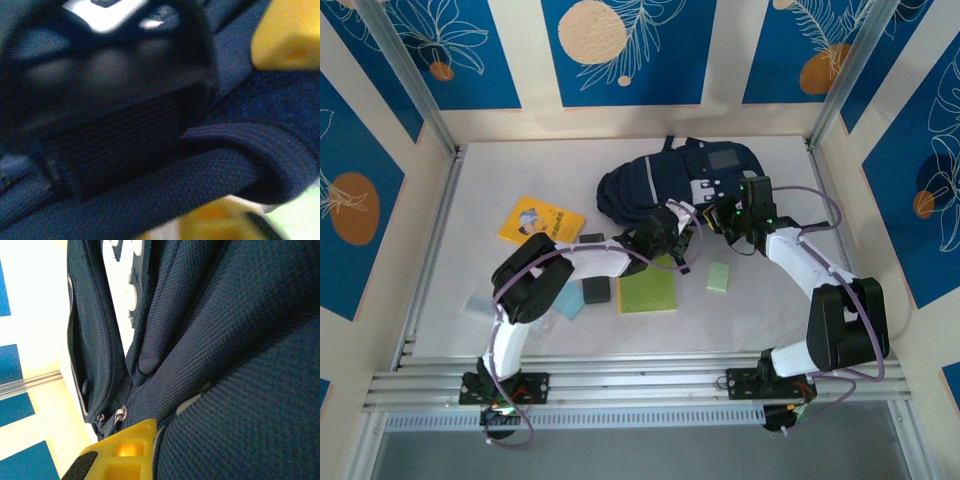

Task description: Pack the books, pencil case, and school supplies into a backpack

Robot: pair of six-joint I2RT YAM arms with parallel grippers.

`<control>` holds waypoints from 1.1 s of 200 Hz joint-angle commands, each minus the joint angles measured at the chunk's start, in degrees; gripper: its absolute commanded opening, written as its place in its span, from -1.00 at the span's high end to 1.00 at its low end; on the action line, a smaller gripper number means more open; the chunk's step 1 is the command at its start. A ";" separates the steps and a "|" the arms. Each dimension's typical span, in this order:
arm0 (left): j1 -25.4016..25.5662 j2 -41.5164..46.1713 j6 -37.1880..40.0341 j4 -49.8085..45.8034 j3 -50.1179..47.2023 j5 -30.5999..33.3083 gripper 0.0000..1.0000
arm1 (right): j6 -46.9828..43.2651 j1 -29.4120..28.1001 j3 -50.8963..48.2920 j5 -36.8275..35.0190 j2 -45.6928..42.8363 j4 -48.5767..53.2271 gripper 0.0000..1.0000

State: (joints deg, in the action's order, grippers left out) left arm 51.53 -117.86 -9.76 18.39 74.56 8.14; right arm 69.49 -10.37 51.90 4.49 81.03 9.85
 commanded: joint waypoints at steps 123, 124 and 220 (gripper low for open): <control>-12.78 14.03 -7.54 -13.41 -14.20 -19.22 1.00 | -16.94 9.36 4.35 6.81 6.15 2.11 1.00; -12.86 14.09 -7.46 -13.57 -14.15 -19.17 1.00 | -16.94 9.47 4.35 7.01 6.15 2.11 1.00; -7.22 14.81 -6.68 -7.27 -11.22 -22.13 0.90 | 6.60 1.51 4.34 5.75 1.57 0.37 1.00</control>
State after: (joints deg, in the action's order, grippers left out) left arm 42.39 -104.71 -16.60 7.14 61.82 -13.52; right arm 67.18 -5.41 54.33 10.35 86.76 11.97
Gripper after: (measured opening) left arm 0.049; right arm 0.060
